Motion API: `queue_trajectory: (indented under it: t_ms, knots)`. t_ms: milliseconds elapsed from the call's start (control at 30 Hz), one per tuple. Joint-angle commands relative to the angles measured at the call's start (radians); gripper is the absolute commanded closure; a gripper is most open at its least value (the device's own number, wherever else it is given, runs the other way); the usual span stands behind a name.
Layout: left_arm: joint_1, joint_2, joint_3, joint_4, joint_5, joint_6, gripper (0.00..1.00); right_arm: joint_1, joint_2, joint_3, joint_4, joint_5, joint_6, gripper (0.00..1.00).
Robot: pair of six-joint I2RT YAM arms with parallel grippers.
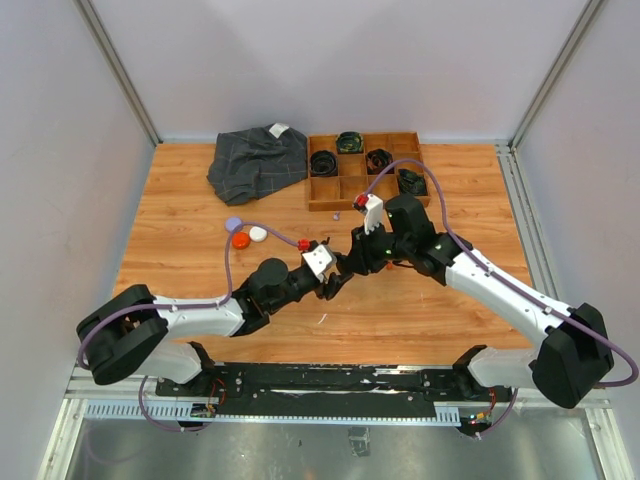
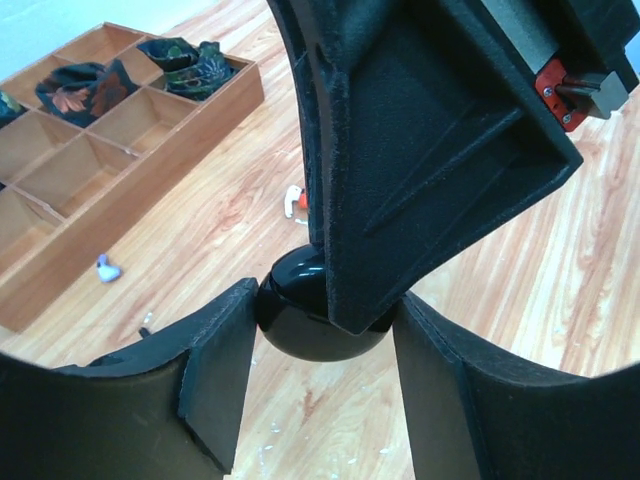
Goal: Insert the wireless bluetooth earbuds into the charging case
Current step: Pick up the charging case at the center of the board.
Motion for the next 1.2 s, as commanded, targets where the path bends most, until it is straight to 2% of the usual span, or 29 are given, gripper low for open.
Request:
queue_trajectory:
  t_ms: [0,100,233,533,800,1167]
  knots:
    - [-0.008,-0.036,-0.032,0.071,0.02,-0.014,0.35,0.02,0.004,0.054,-0.085,0.026,-0.114,0.93]
    - [-0.008,-0.06,-0.052,0.061,0.024,0.007,0.25,0.02,0.015,0.097,-0.144,0.027,-0.18,0.96]
    - [0.01,-0.122,-0.062,-0.012,0.085,0.017,0.21,0.02,0.016,0.126,-0.189,0.021,-0.248,0.97]
    - [0.178,-0.23,-0.082,-0.073,0.438,-0.047,0.21,0.02,-0.007,0.151,-0.282,-0.051,-0.388,0.97]
    - [0.266,-0.187,-0.065,-0.036,0.746,-0.102,0.22,0.038,-0.034,0.147,-0.281,-0.188,-0.459,0.97]
    - [0.288,-0.122,-0.009,-0.087,0.859,-0.088,0.28,0.147,-0.053,0.135,-0.271,-0.231,-0.545,0.98]
